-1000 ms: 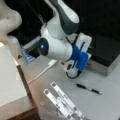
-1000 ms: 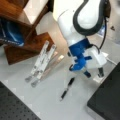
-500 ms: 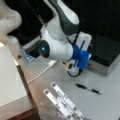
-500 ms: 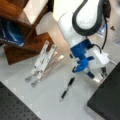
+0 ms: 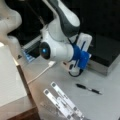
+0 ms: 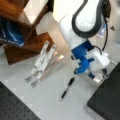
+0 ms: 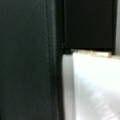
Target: Turn on the lamps. Open the box. Pick up the pen. Put it in the box.
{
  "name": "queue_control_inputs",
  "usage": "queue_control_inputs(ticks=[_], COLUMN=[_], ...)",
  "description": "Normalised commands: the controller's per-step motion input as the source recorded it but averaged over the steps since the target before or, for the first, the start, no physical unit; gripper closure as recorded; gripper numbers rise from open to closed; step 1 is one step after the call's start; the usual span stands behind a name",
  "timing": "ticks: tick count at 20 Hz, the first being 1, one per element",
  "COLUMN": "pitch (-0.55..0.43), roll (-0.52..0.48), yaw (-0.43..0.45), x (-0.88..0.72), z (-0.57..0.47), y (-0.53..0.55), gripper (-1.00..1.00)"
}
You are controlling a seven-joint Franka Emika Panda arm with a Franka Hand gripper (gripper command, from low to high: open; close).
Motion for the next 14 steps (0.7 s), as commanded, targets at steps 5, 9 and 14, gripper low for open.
queue_control_inputs(ticks=[5,9,14], pitch=[-0.061,-0.056,-0.06], roll=[0.164,0.13,0.118], yaw=[0.002,0.01,0.033], x=[0.14,0.12,0.08], z=[-0.07,-0.06,-0.05], y=[0.06,0.0,-0.06], gripper=[-1.0,-1.0,-1.0])
